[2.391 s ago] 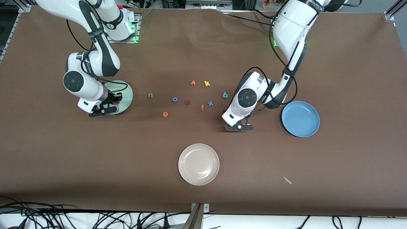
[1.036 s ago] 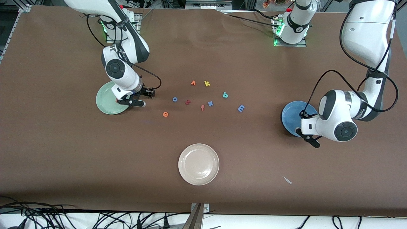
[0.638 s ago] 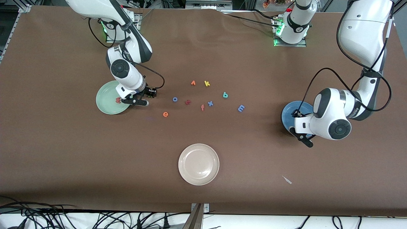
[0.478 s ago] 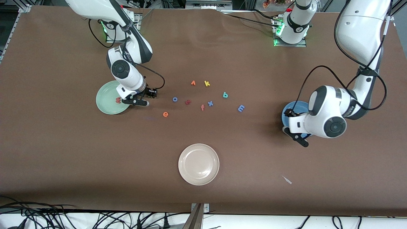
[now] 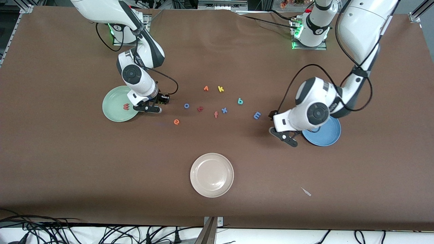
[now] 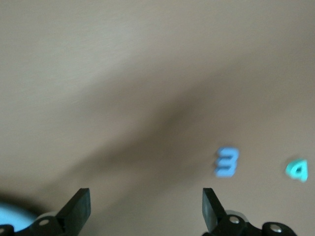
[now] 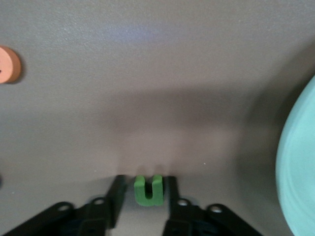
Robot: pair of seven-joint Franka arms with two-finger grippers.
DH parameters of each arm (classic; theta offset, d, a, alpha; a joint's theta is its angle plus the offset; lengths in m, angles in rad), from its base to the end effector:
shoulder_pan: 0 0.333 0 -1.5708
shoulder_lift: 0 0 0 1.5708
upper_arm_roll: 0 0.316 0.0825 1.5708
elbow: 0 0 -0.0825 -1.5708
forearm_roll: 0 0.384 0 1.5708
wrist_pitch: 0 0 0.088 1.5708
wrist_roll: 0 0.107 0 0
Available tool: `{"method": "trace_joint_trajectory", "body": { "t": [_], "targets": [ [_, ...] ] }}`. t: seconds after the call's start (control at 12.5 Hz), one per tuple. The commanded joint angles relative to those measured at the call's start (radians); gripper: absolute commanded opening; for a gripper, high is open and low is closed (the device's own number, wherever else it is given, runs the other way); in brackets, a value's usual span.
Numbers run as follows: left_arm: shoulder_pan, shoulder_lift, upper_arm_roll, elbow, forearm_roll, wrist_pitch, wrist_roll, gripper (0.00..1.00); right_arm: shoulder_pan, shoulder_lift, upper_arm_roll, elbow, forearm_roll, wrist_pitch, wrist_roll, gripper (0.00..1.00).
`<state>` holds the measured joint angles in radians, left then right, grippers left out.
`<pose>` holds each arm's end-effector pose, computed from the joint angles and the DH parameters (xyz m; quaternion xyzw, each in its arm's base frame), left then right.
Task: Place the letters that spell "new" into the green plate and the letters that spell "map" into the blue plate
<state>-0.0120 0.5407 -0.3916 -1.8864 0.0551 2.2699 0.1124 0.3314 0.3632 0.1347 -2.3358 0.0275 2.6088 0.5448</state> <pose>0.5766 -0.2327 0.2289 0.9623 -0.2534 -0.0683 0.0710 0.4517 0.2301 0.1746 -0.9971 0.0547 0.0530 0.0055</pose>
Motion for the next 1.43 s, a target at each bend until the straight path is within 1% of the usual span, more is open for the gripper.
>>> {"method": "trace_joint_trajectory", "body": {
  "t": [0.0, 0.08, 0.16, 0.24, 0.32, 0.4, 0.48, 0.56, 0.72, 0.8, 0.88, 0.96, 1.04, 1.12, 1.2, 1.28, 1.36],
  "targets": [
    [-0.002, -0.087, -0.045, -0.204, -0.001, 0.213, -0.106, 0.98, -0.006, -0.020, 0.010, -0.007, 0.002, -0.001, -0.023, 0.08],
    [-0.009, -0.087, -0.061, -0.224, 0.000, 0.239, -0.138, 0.98, -0.006, -0.042, 0.000, -0.002, 0.002, -0.030, -0.066, 0.08],
    [-0.050, -0.087, -0.059, -0.226, 0.021, 0.241, -0.192, 0.98, -0.008, -0.081, -0.022, 0.010, 0.002, -0.086, -0.106, 0.08],
    [-0.072, -0.081, -0.058, -0.224, 0.093, 0.241, -0.279, 0.98, -0.008, -0.116, -0.056, 0.032, -0.001, -0.167, -0.159, 0.08],
    [-0.072, -0.074, -0.061, -0.221, 0.191, 0.243, -0.355, 0.97, -0.008, -0.148, -0.099, 0.050, -0.001, -0.261, -0.237, 0.08],
    [-0.078, -0.058, -0.062, -0.220, 0.262, 0.247, -0.434, 0.97, -0.008, -0.182, -0.146, 0.052, 0.005, -0.338, -0.322, 0.08],
    [-0.103, -0.036, -0.061, -0.209, 0.314, 0.249, -0.495, 0.96, -0.008, -0.205, -0.182, 0.044, 0.005, -0.372, -0.380, 0.09],
    [-0.112, -0.015, -0.061, -0.188, 0.354, 0.249, -0.532, 0.95, -0.008, -0.214, -0.210, 0.026, 0.005, -0.375, -0.425, 0.08],
    [-0.123, 0.027, -0.059, -0.151, 0.367, 0.249, -0.557, 0.94, -0.009, -0.202, -0.282, -0.026, 0.005, -0.325, -0.527, 0.09],
    [-0.135, 0.031, -0.056, -0.152, 0.368, 0.249, -0.562, 0.94, -0.009, -0.187, -0.320, -0.072, 0.005, -0.256, -0.575, 0.09],
    [-0.135, 0.042, -0.055, -0.149, 0.370, 0.249, -0.562, 0.93, -0.009, -0.184, -0.337, -0.124, 0.006, -0.180, -0.612, 0.10],
    [-0.135, 0.053, -0.055, -0.143, 0.387, 0.249, -0.562, 0.92, -0.009, -0.182, -0.336, -0.155, 0.006, -0.150, -0.612, 0.16],
    [-0.134, 0.059, -0.053, -0.142, 0.406, 0.249, -0.563, 0.90, -0.009, -0.173, -0.337, -0.175, 0.009, -0.135, -0.612, 0.48],
    [-0.132, 0.061, -0.052, -0.141, 0.416, 0.247, -0.563, 0.85, -0.014, -0.170, -0.339, -0.180, 0.009, -0.118, -0.621, 0.81],
    [-0.134, 0.061, -0.047, -0.141, 0.416, 0.246, -0.562, 0.80, -0.014, -0.179, -0.342, -0.175, 0.009, -0.121, -0.620, 1.00],
    [-0.134, 0.061, -0.047, -0.141, 0.417, 0.246, -0.562, 0.70, -0.012, -0.191, -0.339, -0.166, 0.009, -0.134, -0.612, 1.00],
    [-0.131, 0.061, -0.046, -0.141, 0.417, 0.241, -0.562, 0.51, -0.011, -0.205, -0.333, -0.139, 0.009, -0.175, -0.611, 1.00]
  ]
}}
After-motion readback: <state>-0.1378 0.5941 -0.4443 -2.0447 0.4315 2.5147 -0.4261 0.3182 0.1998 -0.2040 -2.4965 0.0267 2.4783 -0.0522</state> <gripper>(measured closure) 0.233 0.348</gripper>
